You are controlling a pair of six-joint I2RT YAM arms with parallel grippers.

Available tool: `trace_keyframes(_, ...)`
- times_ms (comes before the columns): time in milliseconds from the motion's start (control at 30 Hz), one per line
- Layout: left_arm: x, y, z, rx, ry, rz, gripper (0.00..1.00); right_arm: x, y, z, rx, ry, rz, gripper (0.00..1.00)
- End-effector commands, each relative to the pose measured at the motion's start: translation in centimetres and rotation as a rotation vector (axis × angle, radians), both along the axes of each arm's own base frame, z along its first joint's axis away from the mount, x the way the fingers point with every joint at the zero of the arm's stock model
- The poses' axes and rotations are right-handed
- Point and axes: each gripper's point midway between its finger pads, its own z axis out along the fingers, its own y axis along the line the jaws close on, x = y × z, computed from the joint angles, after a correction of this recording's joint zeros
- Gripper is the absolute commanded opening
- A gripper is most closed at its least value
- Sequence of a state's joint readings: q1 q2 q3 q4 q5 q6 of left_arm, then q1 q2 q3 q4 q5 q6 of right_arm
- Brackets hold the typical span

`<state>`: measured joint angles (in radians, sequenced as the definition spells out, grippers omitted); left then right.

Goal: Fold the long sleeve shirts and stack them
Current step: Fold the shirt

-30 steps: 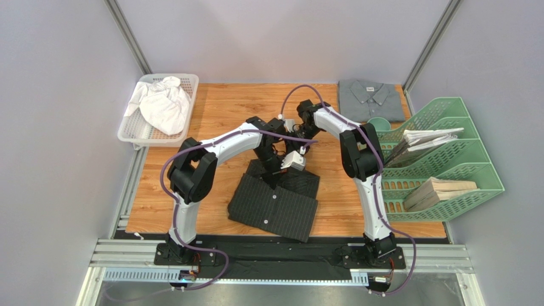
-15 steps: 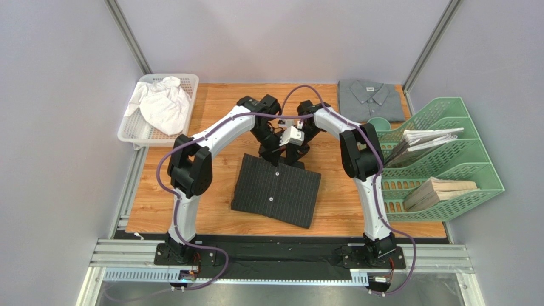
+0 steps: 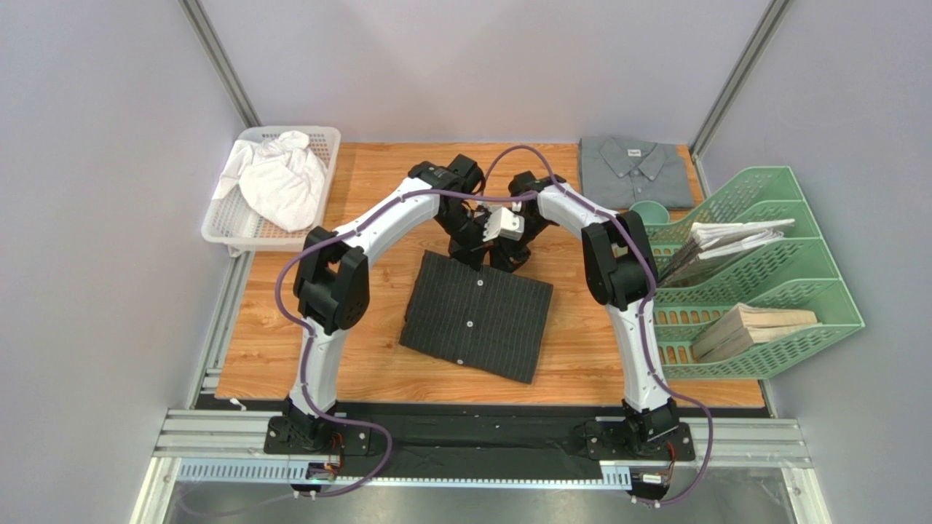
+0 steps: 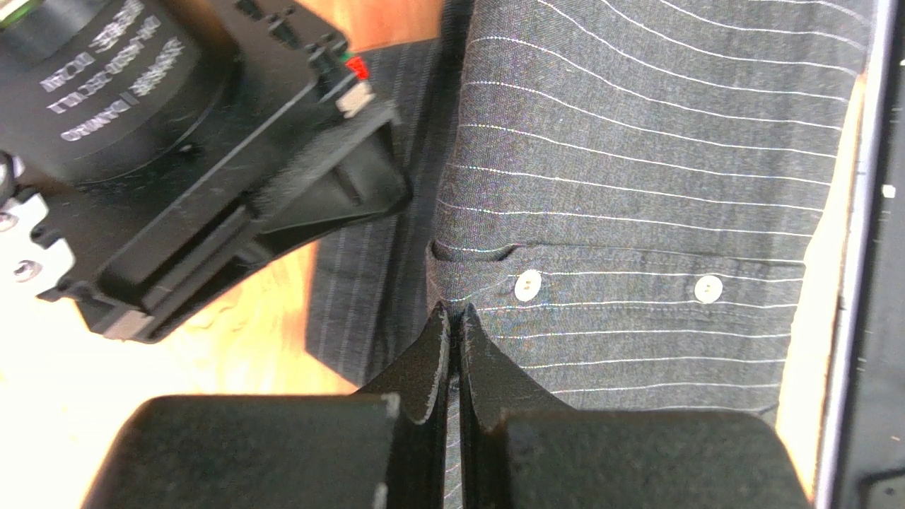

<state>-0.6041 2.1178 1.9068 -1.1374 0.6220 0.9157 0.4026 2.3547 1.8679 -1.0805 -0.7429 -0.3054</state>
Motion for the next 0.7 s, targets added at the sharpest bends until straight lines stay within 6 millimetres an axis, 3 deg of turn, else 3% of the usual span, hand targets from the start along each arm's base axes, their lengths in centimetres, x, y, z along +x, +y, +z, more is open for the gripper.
trace_keyframes(0, 3.0, -0.9, -0.1, -0.049, -0.09, -0.009, 0.0, 1.0, 0.7, 2.1, 0.038, -0.071, 0.028, 0.26)
trace_keyframes(133, 4.4, -1.2, -0.5, -0.057, -0.13, 0.013, 0.03, 1.7, 0.8, 3.0, 0.033, -0.099, 0.028, 0.28)
trace_keyframes(267, 5.4, -0.6, 2.1, -0.112, -0.127, 0.093, 0.33, 4.0, -0.2, 5.0, 0.006, -0.183, 0.0, 0.33)
trace_keyframes(367, 5.1, 1.0, 4.4, -0.139, -0.103, 0.125, 0.47, 5.1, -1.5, 7.3, -0.005, -0.239, -0.02, 0.37)
trace_keyframes(433, 4.2, 2.3, 5.1, -0.14, -0.047, 0.143, 0.52, 4.8, -2.4, 7.9, -0.03, -0.248, -0.021, 0.4)
trace_keyframes(467, 4.1, 3.2, 5.4, -0.146, -0.021, 0.156, 0.61, 4.8, -3.0, 8.3, -0.034, -0.263, -0.018, 0.43)
trace_keyframes(500, 4.0, 3.8, 5.3, -0.135, -0.006, 0.166, 0.63, 4.4, -3.4, 9.1, -0.037, -0.269, -0.014, 0.45)
trace_keyframes(600, 3.4, 5.5, 4.0, -0.087, 0.076, 0.192, 0.67, 2.6, -4.7, 9.2, -0.057, -0.251, 0.019, 0.55)
trace_keyframes(633, 3.4, 5.8, 3.0, -0.067, 0.107, 0.204, 0.98, 2.3, -5.0, 9.0, -0.064, -0.246, 0.024, 0.57)
trace_keyframes(667, 3.5, 6.3, 2.5, -0.047, 0.12, 0.21, 0.98, 1.2, -5.4, 8.1, -0.08, -0.208, 0.03, 0.59)
